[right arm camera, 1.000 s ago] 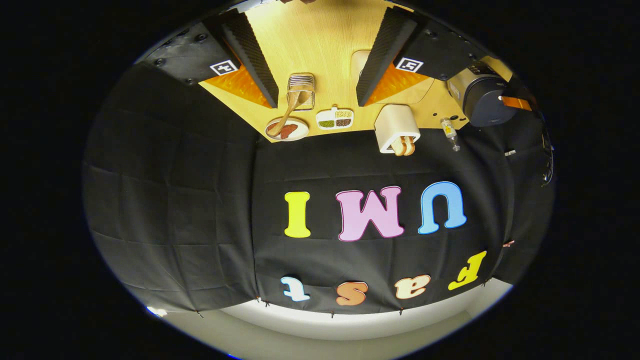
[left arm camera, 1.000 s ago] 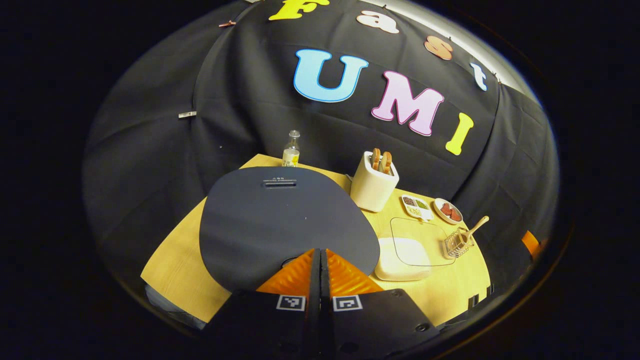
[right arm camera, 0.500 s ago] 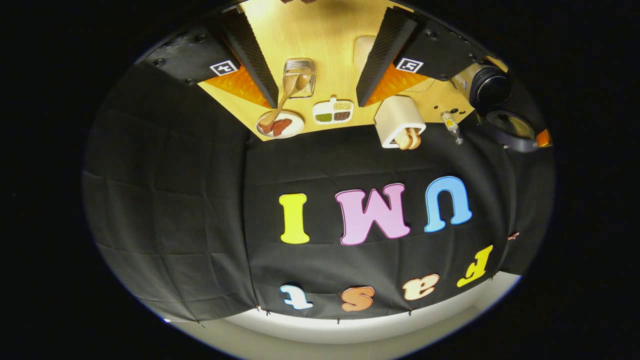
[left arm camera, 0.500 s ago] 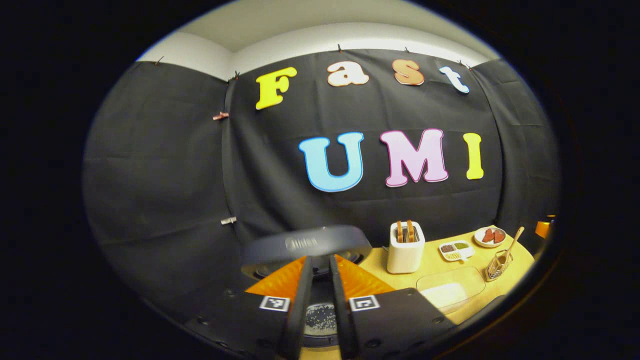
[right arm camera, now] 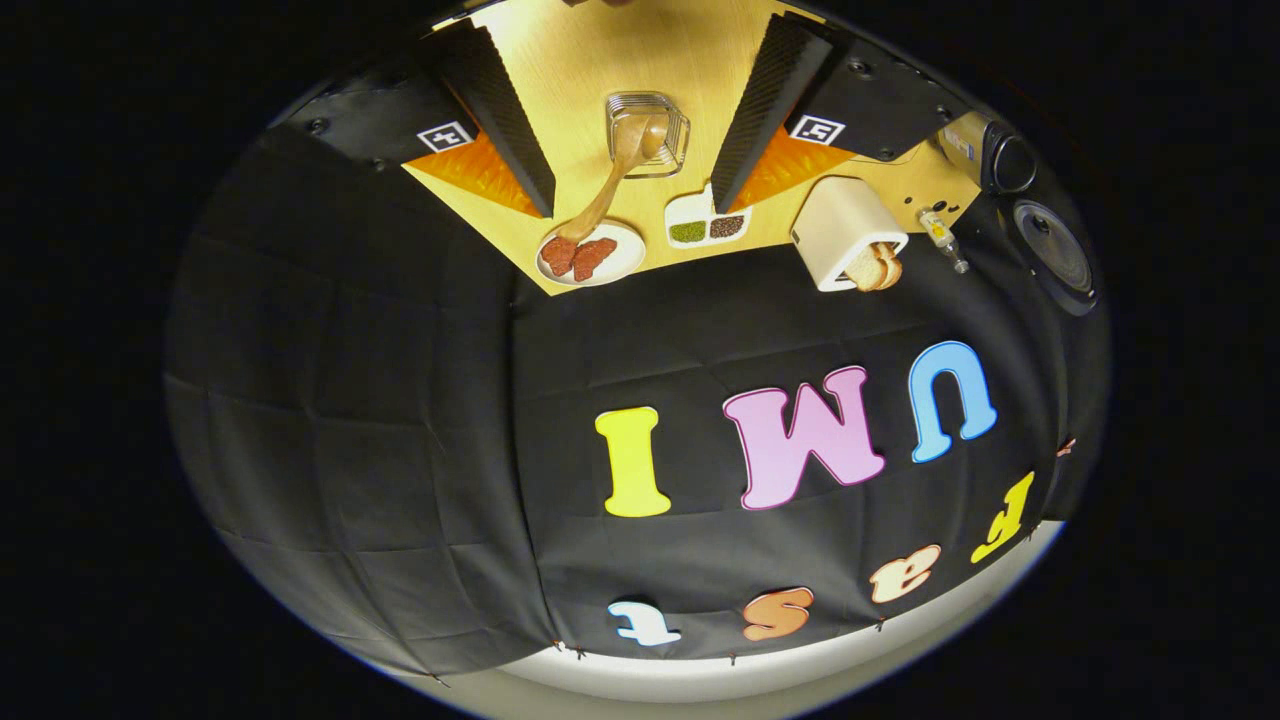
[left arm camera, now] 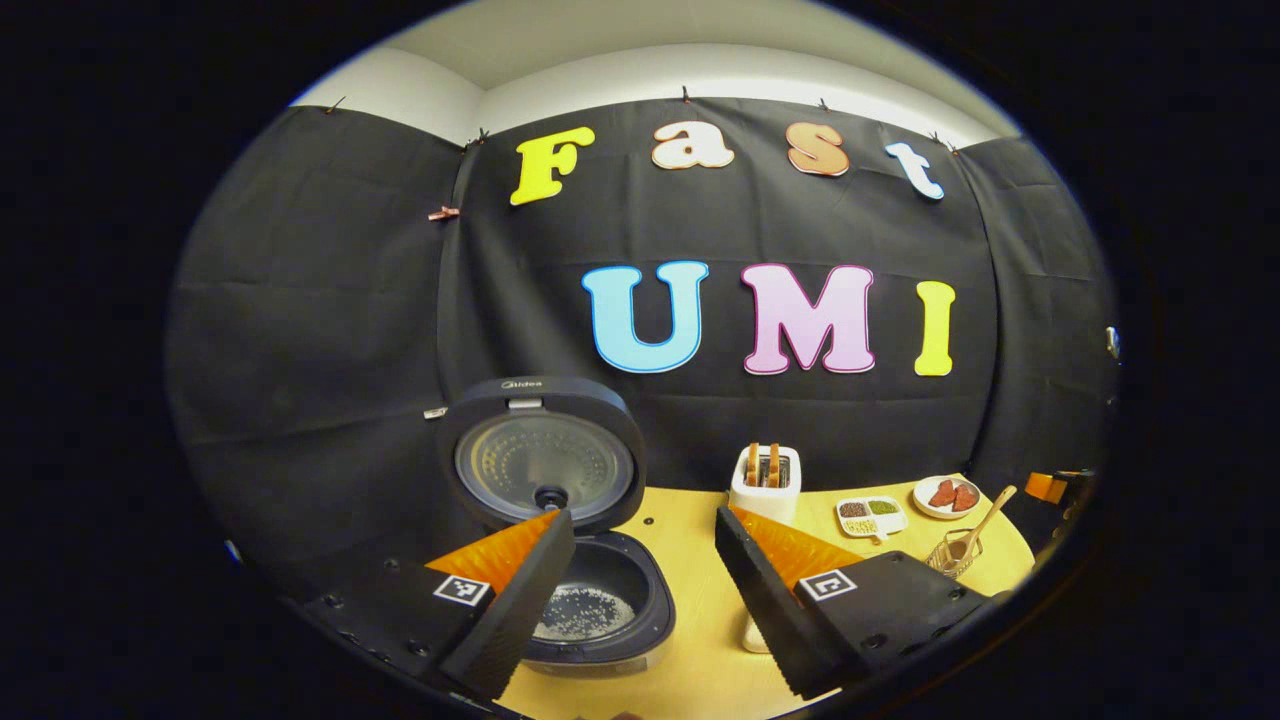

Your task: Close the left gripper, press the button to open the rice cooker; take a wooden spoon from the chopstick holder with the right hand, scoop a spoonful of rice and pour it into the rice cooker, then put the wooden spoon back into the chopstick holder.

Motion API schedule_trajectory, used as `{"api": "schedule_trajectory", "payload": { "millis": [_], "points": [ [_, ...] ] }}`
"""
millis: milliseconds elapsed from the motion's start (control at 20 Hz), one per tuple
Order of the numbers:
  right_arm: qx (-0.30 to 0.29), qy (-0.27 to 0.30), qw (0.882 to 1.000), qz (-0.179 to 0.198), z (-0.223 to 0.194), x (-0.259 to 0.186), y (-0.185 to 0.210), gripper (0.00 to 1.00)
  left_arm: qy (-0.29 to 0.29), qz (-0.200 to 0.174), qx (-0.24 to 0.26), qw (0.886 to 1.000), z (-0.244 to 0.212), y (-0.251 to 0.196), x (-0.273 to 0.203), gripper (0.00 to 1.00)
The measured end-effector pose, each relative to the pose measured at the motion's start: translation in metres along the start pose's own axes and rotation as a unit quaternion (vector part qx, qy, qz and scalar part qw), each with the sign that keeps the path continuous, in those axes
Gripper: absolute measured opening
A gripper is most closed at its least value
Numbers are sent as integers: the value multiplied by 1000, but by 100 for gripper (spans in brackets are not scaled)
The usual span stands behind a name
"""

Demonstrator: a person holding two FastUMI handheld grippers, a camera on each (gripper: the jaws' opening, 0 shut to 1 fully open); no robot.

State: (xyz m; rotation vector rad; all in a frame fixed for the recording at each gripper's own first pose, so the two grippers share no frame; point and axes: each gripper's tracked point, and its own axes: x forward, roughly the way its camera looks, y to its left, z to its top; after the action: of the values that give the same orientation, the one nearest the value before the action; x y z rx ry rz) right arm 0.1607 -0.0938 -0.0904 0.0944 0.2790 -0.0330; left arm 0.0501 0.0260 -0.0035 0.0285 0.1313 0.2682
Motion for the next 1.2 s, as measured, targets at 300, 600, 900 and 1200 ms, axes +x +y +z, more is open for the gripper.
{"api": "schedule_trajectory", "payload": {
  "millis": [300, 600, 900, 1200],
  "points": [
    [15, 47, 999, 3, -23, 46, -15, 98, 49, 33, -36, 998, -27, -12, -8, 97],
    [61, 93, 994, -5, -51, 97, -28, 99, 92, 67, -49, 992, -57, -19, -24, 97],
    [103, 149, 983, -16, -88, 139, -34, 97, 131, 79, -47, 987, -82, -38, -40, 97],
    [161, 179, 970, -25, -101, 158, -30, 58, 165, 78, -26, 983, -104, -58, -52, 97]
  ]
}}
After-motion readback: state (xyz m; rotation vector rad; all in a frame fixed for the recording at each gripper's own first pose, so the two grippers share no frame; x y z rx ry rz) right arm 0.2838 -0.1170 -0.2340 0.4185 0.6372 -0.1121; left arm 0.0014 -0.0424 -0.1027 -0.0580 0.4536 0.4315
